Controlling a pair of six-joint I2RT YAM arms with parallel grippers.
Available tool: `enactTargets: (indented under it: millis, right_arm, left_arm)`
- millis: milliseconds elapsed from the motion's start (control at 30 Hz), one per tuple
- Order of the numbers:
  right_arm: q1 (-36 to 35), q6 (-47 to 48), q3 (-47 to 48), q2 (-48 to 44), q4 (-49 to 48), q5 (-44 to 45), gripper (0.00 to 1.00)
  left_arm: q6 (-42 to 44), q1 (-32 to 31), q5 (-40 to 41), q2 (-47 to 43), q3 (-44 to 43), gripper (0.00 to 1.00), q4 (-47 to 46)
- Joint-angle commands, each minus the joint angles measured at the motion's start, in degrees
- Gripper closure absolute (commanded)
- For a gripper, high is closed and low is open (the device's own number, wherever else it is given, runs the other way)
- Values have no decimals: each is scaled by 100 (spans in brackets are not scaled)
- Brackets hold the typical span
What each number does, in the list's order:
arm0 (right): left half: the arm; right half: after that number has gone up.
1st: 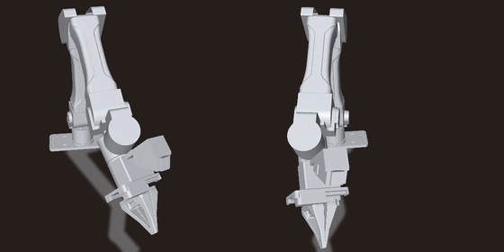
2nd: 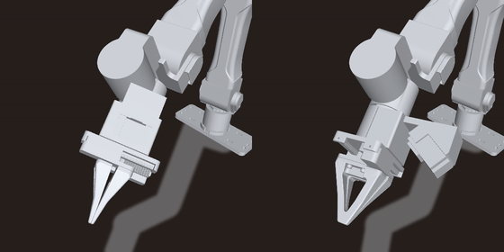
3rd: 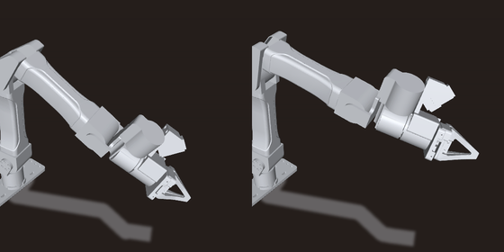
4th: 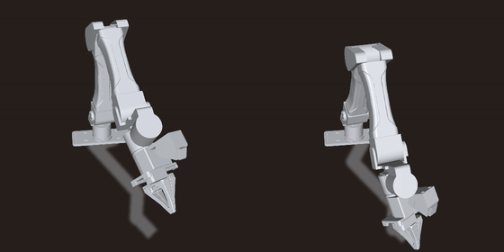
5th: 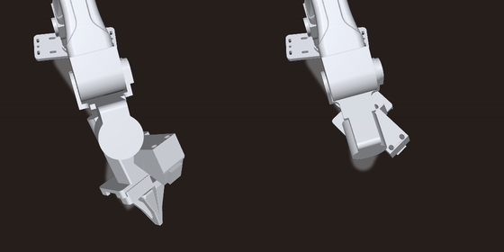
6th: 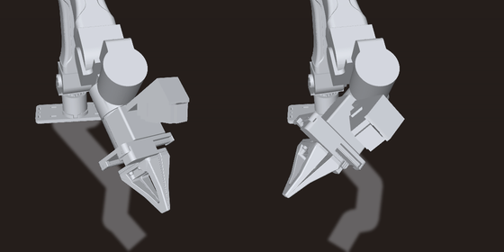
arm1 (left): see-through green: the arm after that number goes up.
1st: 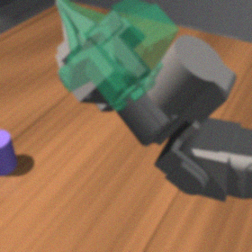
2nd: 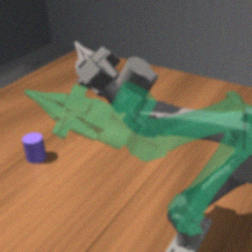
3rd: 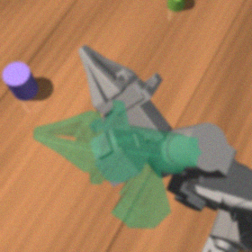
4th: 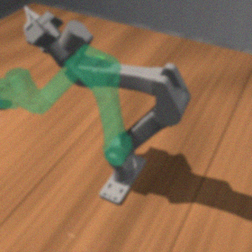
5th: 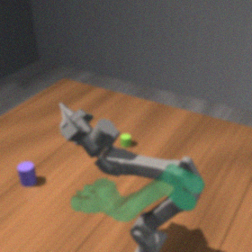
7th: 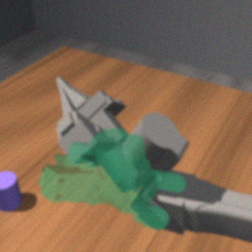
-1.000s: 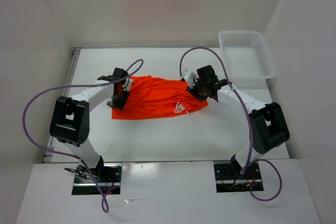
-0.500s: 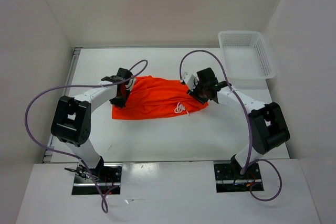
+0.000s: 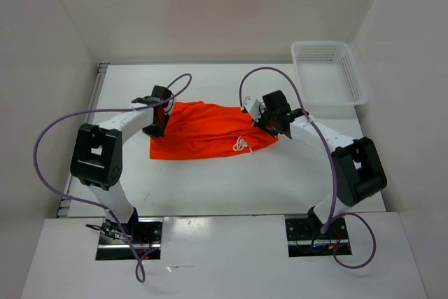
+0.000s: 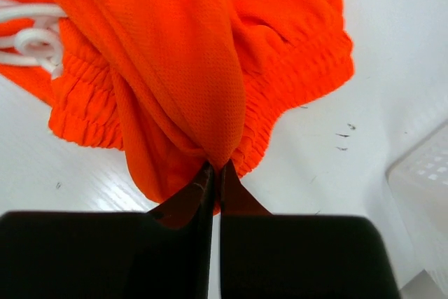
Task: Fold and stack the shorts
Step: Fold the shorts
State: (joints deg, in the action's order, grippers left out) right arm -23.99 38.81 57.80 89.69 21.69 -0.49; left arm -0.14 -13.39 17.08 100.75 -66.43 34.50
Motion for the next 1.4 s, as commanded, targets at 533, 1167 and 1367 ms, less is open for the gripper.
enactTargets:
  millis: [533,1167,1367]
  right_arm:
    - [-466,-391,891,-92,-950,912,100]
    - [-387,575,3111,2438,-3092,2676,100]
    - [-335,706,3756,2958,-3810,3196,100]
  left_arm:
    - [14,767,-135,-882,-653,100,329]
    - [14,1005,-152,1226,-3515,100,-40]
    - [14,1005,-346,1307,-3789,100,83]
